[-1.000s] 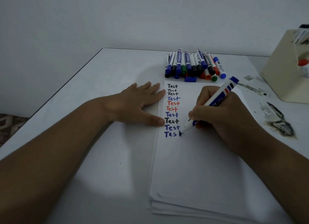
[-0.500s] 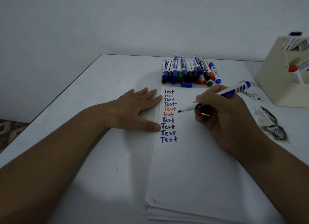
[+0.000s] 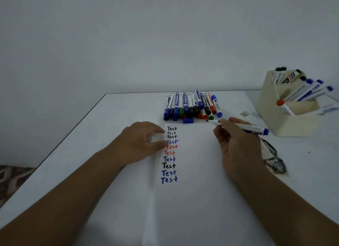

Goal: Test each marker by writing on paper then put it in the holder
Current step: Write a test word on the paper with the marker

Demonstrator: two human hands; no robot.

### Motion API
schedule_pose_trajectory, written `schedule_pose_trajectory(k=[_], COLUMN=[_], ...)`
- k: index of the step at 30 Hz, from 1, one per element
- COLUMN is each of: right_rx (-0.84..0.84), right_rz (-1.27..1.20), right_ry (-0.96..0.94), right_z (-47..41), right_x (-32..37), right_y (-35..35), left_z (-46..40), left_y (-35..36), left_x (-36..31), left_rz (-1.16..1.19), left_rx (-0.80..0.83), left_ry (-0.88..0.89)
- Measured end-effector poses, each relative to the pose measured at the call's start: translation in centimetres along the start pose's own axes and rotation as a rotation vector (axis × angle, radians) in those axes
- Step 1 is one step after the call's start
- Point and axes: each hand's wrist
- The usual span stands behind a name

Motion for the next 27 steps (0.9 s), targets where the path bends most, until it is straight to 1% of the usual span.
schedule_pose_trajectory(k=[2,5,7,9,12,20,25,27], right_rx=[-0.008,-0.022,-0.033,-0.035,-0.033,-0.045,-0.061,-0.049], right_rz=[0.020,0.014,0.002,-0.011,-0.019,0.020,0.001,0.013], right_ry=[0.011,0.029,0.040,0.047,0.044,0.045,0.054,0.052], right_z=[-0.2,-0.5,-0.4,-0.3,-0.3,-0.8,-0.8,-0.7], right_x=[-0.1,0.0,0.1,0.2,0.2,0.1,0.4,0.5], right_y=[0.0,0.0,0.0,0.0,0.1,0.1,0.0,0.0], left_z=[-1.3,-3.5,-5.2,-7.0,-8.9,-9.9,-8.7,-7.7], left_y=[0.2,0.3,0.2,0.0,0.0,0.6,0.8,0.6], left_x=[-1.2,-2.7,-3.6,-4.5,-5.0,-5.8,-5.4,-5.1], left_rz=[-0.041,-0.250,-0.355,-0.458,-0.559,-0.522,-0.325,-0.249], left_rx=[-0.112,-0.223,-0.277,-0.268,-0.191,-0.204,-0.312,-0.321], left_ry=[0.056,0.209,0.269,0.285,0.275,0.283,0.244,0.221])
Point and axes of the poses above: each hand's wrist, its own z-axis away from the middle knuckle, its own y-axis out of the palm, x = y × z, and after that the axes turned 7 degrees about x, right-handed
